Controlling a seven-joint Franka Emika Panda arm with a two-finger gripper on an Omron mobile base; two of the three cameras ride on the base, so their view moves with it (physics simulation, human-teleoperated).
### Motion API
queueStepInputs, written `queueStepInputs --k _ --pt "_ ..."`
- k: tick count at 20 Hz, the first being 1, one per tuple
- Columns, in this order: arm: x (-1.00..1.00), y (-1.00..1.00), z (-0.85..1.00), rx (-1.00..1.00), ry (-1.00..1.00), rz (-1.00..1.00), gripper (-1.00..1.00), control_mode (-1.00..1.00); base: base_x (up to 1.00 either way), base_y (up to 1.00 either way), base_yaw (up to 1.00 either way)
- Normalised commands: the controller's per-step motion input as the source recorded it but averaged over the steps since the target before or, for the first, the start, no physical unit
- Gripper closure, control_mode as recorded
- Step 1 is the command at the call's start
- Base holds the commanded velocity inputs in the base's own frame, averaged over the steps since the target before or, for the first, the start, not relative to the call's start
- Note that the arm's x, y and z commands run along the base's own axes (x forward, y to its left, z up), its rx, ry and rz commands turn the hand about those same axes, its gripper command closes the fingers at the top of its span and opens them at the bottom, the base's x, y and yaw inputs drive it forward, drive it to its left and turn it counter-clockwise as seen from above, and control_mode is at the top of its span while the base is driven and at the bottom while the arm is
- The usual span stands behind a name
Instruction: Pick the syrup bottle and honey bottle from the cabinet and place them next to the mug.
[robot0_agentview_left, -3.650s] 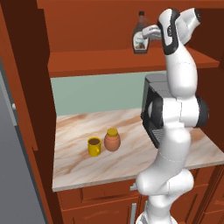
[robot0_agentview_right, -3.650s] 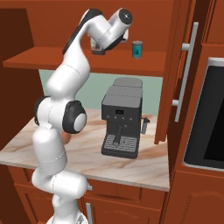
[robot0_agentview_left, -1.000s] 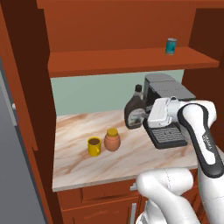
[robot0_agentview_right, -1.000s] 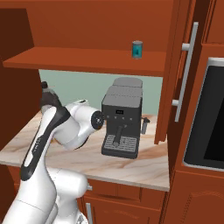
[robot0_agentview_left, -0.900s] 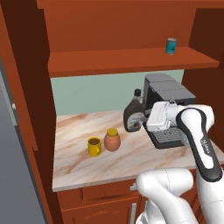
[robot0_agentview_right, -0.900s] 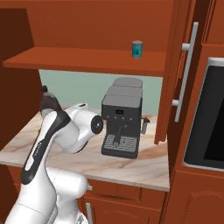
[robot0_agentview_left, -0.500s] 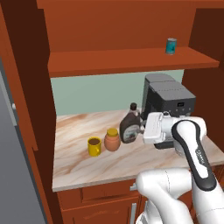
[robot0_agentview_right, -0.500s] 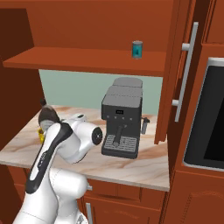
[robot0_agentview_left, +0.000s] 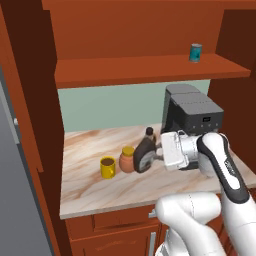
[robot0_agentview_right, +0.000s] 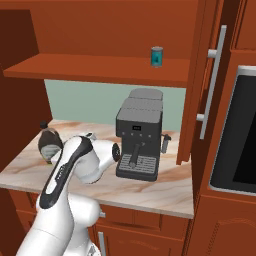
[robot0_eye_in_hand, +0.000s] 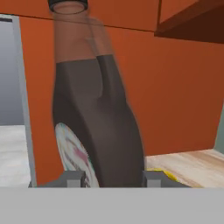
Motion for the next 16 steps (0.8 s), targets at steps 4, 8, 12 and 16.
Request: queueStepInputs --k 4,8,12,16 --pt "0.0 0.31 -0.26 0.0 -0.01 0.13 1.0 -1.0 0.0 0.0 0.0" --pt "0.17 0.23 -0.45 -0.02 0.0 0.04 1.0 -1.0 0.0 0.0 0.0" --pt "0.24 0.24 -0.61 -0.04 0.0 0.0 1.0 -1.0 0.0 0.0 0.0" --pt "0.25 0.18 -0.61 -0.04 0.0 0.0 1.0 -1.0 0.0 0.0 0.0"
